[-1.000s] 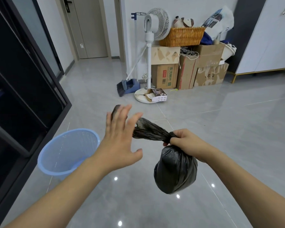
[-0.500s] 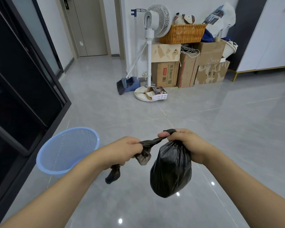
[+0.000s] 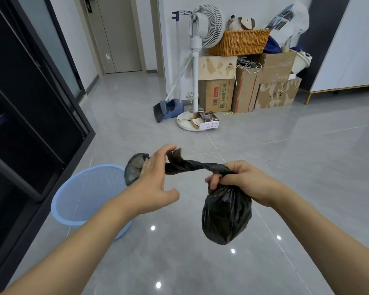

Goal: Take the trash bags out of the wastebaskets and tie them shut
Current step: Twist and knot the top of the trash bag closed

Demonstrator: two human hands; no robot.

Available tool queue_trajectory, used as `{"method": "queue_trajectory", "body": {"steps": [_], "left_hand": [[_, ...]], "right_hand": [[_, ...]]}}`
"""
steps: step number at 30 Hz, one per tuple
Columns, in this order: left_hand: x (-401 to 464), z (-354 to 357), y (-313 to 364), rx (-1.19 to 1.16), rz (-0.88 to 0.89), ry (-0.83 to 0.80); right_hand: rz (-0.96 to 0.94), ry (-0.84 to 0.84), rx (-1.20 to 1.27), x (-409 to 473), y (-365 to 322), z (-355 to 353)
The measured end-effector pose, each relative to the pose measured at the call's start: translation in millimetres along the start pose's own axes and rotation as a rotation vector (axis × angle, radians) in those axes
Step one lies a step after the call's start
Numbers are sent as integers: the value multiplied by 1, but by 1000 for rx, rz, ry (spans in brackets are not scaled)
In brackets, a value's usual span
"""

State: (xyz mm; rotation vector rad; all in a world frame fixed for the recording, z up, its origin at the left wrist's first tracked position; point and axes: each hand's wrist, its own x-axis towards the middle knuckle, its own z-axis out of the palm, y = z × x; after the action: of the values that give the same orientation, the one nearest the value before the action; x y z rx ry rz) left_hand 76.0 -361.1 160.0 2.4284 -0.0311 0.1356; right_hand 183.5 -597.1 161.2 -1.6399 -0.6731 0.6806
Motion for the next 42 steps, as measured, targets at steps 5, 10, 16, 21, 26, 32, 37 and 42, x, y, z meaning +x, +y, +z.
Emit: {"method": "queue_trajectory", "body": {"steps": [5,10,16,21,26,32,37,42], "left_hand": [[10,14,7,-252,60,32],[5,45,-19,378,65,38],[2,91,-26,301,125,27],[13,96,-9,74,286,111],[5,99,-5,182,329,208],[9,100,5,95,-93,67],[11,86,6,-30,-200,-91],[7,64,11,268,123,110]], "right_hand": [[31,-124,-195,2,4,2],[197,-210,-298,-10,60,6],[377,-236,-7,-18,123,16],[224,-156,236,-17,132,18],[158,-83,355,-16,141,20],[94,38,294,-20,132,30],[72,73,327,-28,125,33],[10,178,294,-28,115,29]]}}
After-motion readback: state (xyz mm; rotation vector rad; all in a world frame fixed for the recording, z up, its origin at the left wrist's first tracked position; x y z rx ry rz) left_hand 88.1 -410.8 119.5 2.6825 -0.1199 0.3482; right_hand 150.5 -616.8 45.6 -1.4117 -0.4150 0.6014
